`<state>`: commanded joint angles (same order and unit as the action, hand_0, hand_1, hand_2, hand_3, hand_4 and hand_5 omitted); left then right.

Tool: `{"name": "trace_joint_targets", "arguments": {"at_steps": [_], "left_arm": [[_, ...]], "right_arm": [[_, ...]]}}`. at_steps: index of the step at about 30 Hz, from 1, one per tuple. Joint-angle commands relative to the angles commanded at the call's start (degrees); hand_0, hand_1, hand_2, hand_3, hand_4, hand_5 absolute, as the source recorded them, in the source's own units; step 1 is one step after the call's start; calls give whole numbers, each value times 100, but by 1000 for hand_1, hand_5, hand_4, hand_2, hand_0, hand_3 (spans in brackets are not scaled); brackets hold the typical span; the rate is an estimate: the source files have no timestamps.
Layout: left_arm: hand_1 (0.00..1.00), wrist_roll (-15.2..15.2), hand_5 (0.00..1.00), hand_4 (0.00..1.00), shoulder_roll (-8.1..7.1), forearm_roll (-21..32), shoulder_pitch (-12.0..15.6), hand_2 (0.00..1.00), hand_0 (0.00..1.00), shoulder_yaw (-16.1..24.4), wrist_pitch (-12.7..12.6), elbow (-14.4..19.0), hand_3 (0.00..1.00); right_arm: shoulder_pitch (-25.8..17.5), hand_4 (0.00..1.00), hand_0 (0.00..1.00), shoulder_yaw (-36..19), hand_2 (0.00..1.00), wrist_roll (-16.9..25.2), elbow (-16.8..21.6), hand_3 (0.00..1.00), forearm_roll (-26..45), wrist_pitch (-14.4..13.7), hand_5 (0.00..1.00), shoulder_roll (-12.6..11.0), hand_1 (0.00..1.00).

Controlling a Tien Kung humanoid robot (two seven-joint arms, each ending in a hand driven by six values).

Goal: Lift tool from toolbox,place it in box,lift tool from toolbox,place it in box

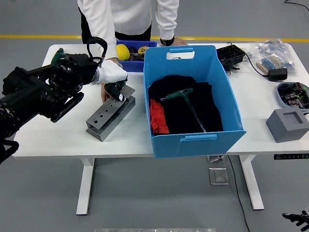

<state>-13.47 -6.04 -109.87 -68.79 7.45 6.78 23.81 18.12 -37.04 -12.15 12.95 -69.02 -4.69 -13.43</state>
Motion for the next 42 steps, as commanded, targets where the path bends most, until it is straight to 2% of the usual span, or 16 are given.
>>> {"name": "trace_joint_targets", "arguments": {"at_steps": [5,6,11,12,18,19,24,25,36,37,42], "left_arm": [[250,-29,561,827,-14,-40,7,229,576,-5,-54,-9,281],[233,-39,535,834,-16,-43,9,215,527,-10,-67,-12,258],[233,-77,535,834,-23,-48,19,215,527,-31,-127,-17,258],[219,-84,511,850,-25,-46,20,205,451,-33,-137,-18,247],[219,-105,511,850,-35,-69,19,205,451,-31,-178,-31,247],[207,-107,485,854,-36,-72,19,195,398,-30,-184,-32,242],[207,-112,485,854,-37,-94,18,195,398,-25,-200,-32,242],[193,-113,472,852,-38,-96,18,187,337,-25,-202,-31,235],[173,-180,467,859,-48,-197,28,175,297,-12,-356,-32,220],[143,-184,290,803,-50,-212,31,154,248,-11,-379,-30,188],[143,-260,290,803,-79,-248,52,154,248,-44,-607,-1,188]], "right_arm": [[5,776,597,29,640,5,-2,530,49,-7,580,-1,586],[6,776,597,36,640,5,-2,530,61,-8,580,-1,586],[3,776,597,62,640,11,-3,530,100,-14,580,-3,586],[2,776,597,63,639,12,-4,530,103,-14,579,-3,586],[-4,776,597,70,639,14,-4,530,115,-14,579,-5,586],[-5,776,597,71,640,14,-4,530,117,-14,580,-5,586],[-7,776,597,74,640,14,-5,530,122,-14,580,-5,586],[-8,776,597,75,640,15,-5,530,124,-15,580,-5,586],[-11,776,597,80,640,20,-7,530,130,-17,579,-3,586],[-12,775,597,82,639,20,-7,530,132,-18,580,-3,586],[-19,775,597,112,639,25,-8,530,181,-26,580,-6,586]]}}
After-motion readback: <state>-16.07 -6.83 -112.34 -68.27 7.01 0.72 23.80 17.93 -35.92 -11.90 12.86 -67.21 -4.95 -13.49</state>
